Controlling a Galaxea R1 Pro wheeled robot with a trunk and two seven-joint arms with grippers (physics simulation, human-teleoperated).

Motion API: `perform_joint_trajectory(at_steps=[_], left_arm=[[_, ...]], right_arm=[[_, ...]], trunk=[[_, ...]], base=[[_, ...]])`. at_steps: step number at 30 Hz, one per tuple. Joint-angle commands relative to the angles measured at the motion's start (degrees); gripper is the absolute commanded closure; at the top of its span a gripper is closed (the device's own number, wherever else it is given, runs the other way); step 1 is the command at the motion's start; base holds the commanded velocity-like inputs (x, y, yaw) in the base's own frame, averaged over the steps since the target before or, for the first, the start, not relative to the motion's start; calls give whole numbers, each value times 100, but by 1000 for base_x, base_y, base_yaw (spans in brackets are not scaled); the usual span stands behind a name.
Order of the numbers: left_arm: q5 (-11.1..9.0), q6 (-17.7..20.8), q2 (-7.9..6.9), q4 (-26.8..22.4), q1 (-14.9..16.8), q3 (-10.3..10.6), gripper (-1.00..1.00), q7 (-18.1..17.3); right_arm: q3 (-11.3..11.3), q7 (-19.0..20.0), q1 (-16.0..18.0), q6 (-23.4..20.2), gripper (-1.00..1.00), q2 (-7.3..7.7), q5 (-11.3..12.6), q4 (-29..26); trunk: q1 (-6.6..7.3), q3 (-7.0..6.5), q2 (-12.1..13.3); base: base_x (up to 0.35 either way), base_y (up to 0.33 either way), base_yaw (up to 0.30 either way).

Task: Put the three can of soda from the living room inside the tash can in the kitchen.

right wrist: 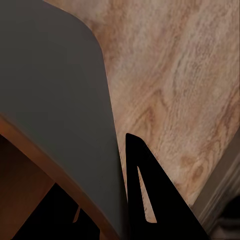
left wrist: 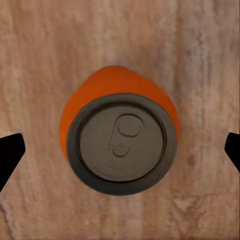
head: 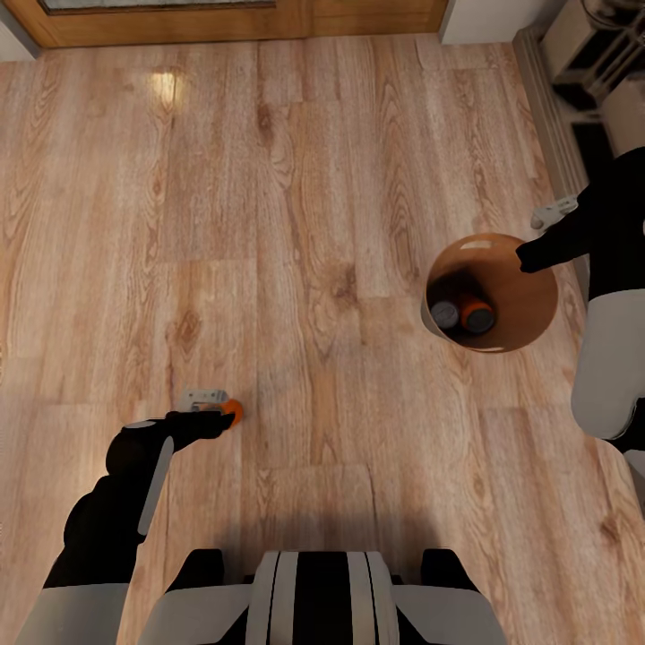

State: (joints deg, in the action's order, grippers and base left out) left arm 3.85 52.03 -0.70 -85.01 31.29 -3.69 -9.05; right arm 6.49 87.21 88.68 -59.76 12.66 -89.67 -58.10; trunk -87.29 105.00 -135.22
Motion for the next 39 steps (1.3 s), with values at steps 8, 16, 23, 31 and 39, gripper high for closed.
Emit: perform_joint_trajectory(at_steps=[8,16,23,31,39], left_arm=[[-1,-8,0,2,0,0,-100,0],[-4,-5,0,1,0,-4,-100,0],[-5,-8,0,2,0,-2,-100,0],[-4,-8,0,9,0,0,-100,3],[-1,-4,2,23,0,0,-100,25]], right_arm=[[2,24,0,-24,100,8,11,1],[2,24,-8,-24,100,9,11,1],[43,24,-12,-24,100,10,11,1],[54,24,-16,-24,100,17,11,1],[54,24,-18,-24,100,20,11,1]], trunk=[[1,0,0],[1,0,0],[1,0,0],[-87,0,-161],[-241,0,-441]], base=[[-55,0,0],[49,0,0],[91,0,0],[7,0,0],[0,0,0]])
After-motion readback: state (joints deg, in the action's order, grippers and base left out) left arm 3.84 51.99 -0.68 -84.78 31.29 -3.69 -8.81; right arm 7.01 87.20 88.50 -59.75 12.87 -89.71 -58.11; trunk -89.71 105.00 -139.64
